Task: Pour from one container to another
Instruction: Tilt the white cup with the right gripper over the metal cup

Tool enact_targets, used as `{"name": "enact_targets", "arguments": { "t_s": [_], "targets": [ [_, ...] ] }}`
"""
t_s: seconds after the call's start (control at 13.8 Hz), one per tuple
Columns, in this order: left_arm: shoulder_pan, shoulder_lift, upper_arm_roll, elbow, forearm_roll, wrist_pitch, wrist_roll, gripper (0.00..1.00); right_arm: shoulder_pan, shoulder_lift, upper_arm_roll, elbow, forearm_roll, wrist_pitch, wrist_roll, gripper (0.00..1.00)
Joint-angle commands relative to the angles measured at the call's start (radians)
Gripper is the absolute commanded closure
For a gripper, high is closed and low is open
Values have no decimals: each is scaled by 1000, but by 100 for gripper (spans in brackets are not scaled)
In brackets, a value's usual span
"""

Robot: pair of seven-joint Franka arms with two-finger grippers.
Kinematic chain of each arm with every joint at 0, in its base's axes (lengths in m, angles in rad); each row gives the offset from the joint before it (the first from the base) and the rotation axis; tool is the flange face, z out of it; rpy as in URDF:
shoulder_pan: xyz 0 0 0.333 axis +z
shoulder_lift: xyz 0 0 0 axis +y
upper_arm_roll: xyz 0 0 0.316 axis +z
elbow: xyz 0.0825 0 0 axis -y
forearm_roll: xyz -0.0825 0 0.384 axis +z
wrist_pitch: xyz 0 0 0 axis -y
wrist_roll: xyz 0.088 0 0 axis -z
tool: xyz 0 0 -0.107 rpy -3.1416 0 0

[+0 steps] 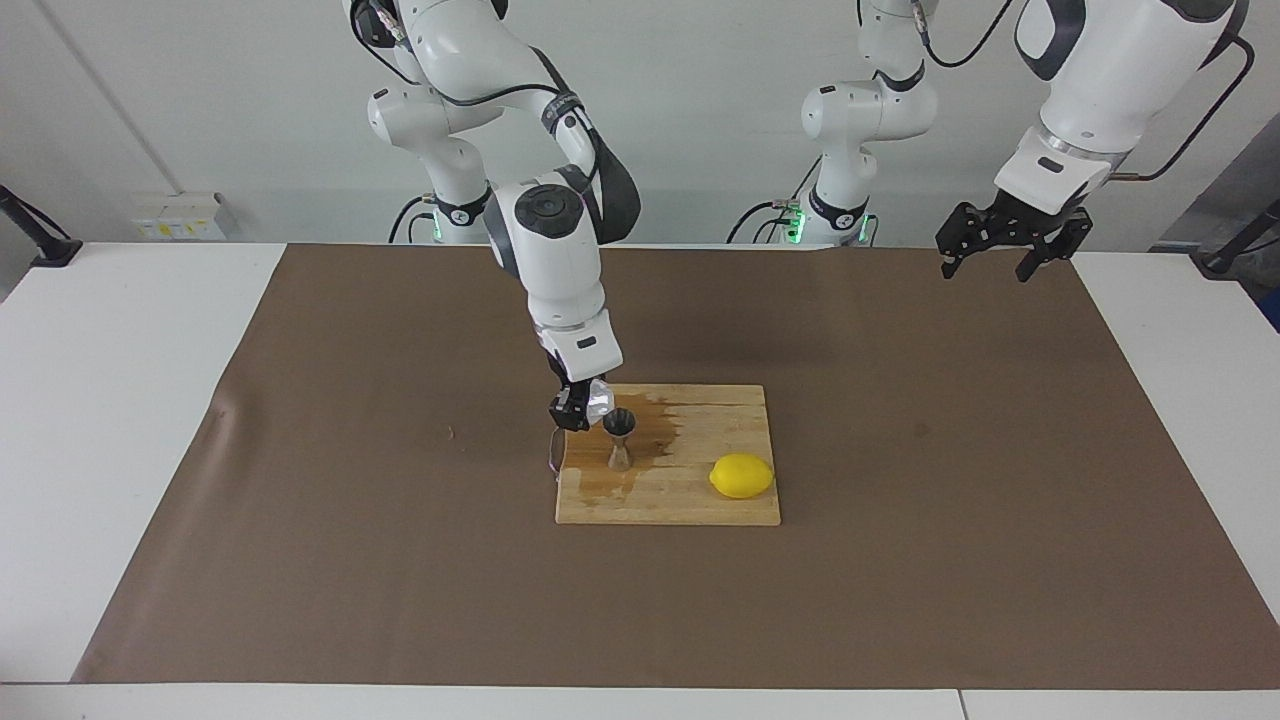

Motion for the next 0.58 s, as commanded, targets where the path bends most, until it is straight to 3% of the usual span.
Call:
{"name": "enact_targets", "arguments": {
  "t_s": [0.0,0.51],
  "targets": [
    [5,-17,4,-9,-10,-13,6,0,-4,13,7,29,-5,-27,33,69],
    [5,-17,4,-9,-10,-13,6,0,-20,13,7,29,1,-27,29,70]
  ]
}}
